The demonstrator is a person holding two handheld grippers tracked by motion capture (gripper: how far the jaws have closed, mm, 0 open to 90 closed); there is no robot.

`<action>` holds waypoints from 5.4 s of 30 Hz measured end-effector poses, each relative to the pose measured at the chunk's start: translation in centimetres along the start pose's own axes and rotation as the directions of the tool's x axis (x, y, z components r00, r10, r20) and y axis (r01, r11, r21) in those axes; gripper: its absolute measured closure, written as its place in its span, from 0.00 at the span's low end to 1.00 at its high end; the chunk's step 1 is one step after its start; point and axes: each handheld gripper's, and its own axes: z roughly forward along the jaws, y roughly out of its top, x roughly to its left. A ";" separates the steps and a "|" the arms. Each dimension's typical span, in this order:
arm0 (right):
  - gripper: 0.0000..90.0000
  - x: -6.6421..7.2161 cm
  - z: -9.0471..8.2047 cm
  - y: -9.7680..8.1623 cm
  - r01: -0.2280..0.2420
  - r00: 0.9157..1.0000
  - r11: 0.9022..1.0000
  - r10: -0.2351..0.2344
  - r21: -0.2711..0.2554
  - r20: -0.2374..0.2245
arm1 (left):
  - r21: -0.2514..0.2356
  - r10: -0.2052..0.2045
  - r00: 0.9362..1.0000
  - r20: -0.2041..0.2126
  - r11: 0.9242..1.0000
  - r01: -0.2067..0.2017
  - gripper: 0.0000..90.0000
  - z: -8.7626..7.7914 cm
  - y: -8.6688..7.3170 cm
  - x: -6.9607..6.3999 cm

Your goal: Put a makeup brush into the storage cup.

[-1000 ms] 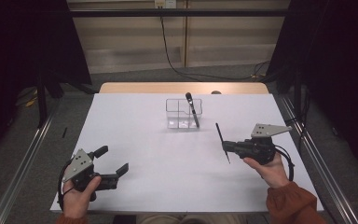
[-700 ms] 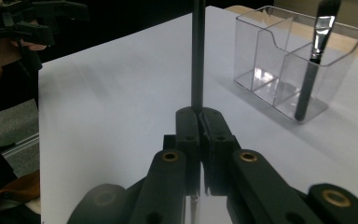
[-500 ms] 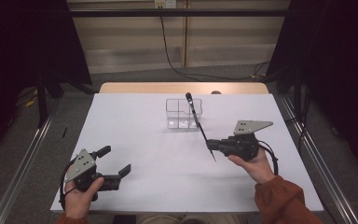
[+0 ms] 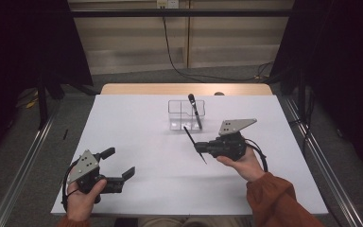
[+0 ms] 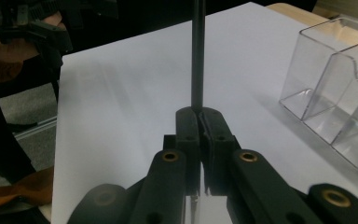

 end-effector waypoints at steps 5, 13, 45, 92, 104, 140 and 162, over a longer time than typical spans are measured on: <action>0.96 0.0 0.9 0.8 0.024 1.000 0.999 -0.023 0.046 -0.020 | 0.008 0.013 1.000 0.005 1.000 -0.013 0.03 0.2 0.1 -0.1; 0.96 0.5 2.0 2.2 0.093 0.996 0.987 -0.089 0.132 -0.031 | 0.019 0.024 0.999 0.029 1.000 -0.025 0.03 0.5 0.7 -0.1; 0.96 0.9 5.4 4.0 0.259 0.966 0.814 -0.215 0.520 -0.144 | 0.169 0.079 0.987 0.139 0.980 -0.102 0.03 2.4 3.4 -0.4; 0.96 1.4 6.7 3.4 0.364 0.931 0.628 -0.233 0.688 -0.280 | 0.471 0.117 0.905 0.408 0.822 -0.319 0.05 9.4 7.0 -3.0; 0.96 1.7 7.2 3.3 0.380 0.925 0.612 -0.240 0.693 -0.296 | 0.517 0.154 0.874 0.461 0.753 -0.406 0.05 10.5 6.7 -3.7; 0.96 1.7 7.7 3.3 0.382 0.924 0.600 -0.243 0.703 -0.295 | 0.645 0.113 0.854 0.509 0.606 -0.465 0.34 13.6 6.5 -4.4; 0.96 2.0 7.8 3.4 0.400 0.916 0.625 -0.257 0.670 -0.308 | 0.622 0.079 0.832 0.549 0.627 -0.469 0.75 15.1 6.5 -5.0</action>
